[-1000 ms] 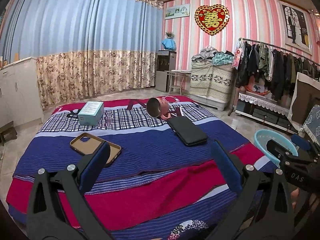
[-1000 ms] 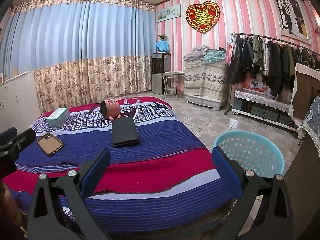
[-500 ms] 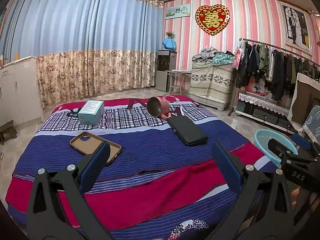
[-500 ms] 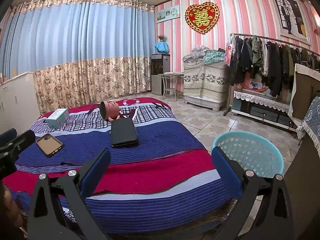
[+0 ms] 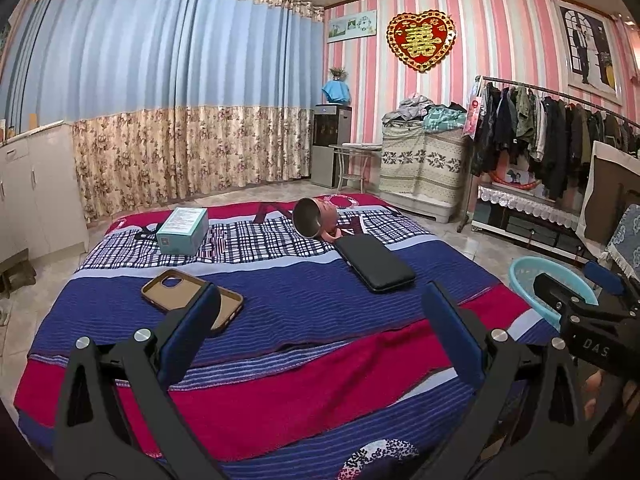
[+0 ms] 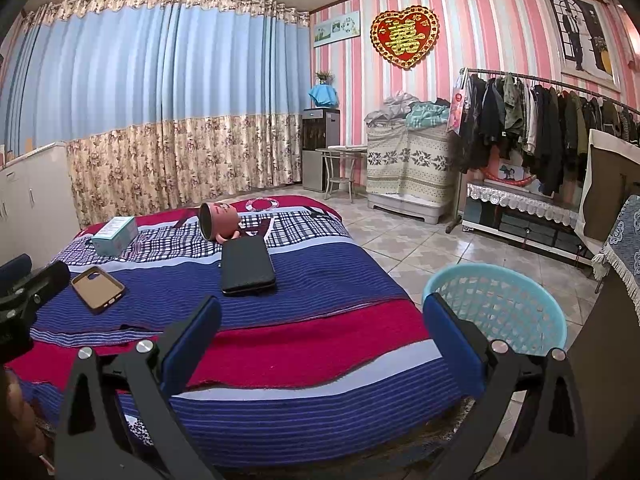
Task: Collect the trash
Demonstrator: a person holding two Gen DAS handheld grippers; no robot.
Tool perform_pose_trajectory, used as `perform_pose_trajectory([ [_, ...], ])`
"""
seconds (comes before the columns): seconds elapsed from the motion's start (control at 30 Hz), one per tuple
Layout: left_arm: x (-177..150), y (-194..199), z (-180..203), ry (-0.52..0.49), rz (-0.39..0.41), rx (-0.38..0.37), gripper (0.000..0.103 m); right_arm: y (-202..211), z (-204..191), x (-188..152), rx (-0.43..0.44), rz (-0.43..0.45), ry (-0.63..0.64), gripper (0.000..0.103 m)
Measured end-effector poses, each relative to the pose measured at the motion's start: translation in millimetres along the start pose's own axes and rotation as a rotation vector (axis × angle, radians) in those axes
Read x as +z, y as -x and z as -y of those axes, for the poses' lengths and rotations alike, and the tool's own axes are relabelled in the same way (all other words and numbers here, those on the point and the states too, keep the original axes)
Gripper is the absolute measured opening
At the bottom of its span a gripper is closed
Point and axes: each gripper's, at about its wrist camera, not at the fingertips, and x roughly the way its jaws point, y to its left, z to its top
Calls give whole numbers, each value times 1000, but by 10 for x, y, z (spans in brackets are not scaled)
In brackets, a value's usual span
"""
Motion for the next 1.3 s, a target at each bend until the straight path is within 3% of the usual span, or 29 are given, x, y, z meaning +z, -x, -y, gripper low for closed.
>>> perform_pose_trajectory([
  [1.3, 20, 37, 20, -4, 0, -1, 98, -10, -8, -24, 0, 2, 3, 99],
])
